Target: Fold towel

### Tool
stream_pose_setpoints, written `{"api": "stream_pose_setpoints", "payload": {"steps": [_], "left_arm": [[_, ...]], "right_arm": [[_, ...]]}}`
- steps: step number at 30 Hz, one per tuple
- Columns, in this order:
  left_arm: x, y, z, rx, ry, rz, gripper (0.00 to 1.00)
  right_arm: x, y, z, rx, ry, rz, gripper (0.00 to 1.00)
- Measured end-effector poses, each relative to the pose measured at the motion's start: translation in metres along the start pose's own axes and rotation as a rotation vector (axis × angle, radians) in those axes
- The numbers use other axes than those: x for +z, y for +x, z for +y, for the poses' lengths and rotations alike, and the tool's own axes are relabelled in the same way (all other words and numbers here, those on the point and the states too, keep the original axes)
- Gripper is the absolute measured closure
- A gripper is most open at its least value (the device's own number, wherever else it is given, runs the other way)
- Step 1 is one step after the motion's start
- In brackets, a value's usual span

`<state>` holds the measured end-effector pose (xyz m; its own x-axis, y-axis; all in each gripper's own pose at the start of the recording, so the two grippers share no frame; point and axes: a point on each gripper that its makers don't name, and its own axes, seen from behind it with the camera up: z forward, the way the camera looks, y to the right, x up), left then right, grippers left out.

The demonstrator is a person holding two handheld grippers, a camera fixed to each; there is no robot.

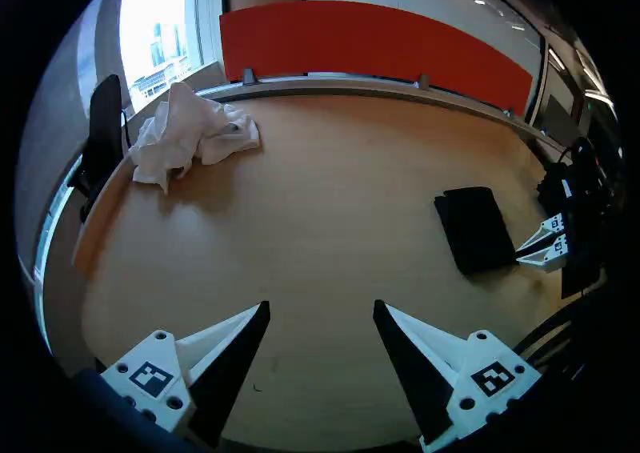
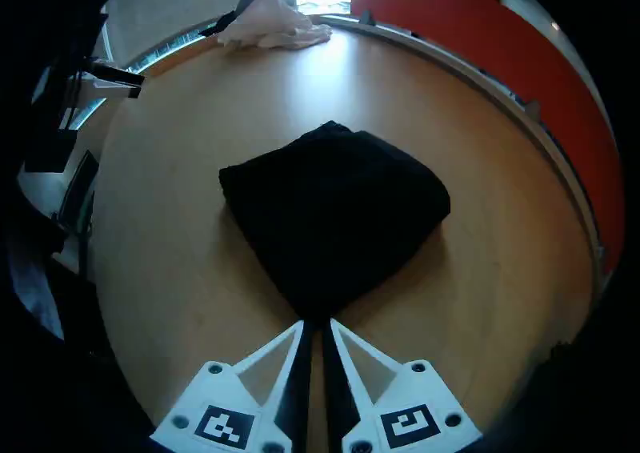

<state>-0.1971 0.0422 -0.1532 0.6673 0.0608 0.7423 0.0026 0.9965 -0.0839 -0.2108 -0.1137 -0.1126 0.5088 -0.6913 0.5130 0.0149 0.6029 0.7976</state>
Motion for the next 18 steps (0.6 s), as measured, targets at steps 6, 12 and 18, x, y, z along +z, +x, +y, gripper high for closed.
{"api": "stream_pose_setpoints", "payload": {"steps": [6, 12, 18], "left_arm": [[-0.001, -0.001, -0.001, -0.002, -0.002, 0.0, 0.04], [-0.002, -0.003, 0.0, -0.002, -0.007, 0.005, 0.04], [-0.002, -0.001, 0.003, 0.0, -0.021, 0.016, 0.04]], "right_arm": [[-0.005, 0.003, 0.004, 0.014, -0.016, 0.009, 0.94], [-0.021, 0.018, 0.008, 0.009, -0.029, 0.036, 0.95], [-0.045, 0.051, 0.014, -0.009, -0.05, 0.09, 0.95]]}}
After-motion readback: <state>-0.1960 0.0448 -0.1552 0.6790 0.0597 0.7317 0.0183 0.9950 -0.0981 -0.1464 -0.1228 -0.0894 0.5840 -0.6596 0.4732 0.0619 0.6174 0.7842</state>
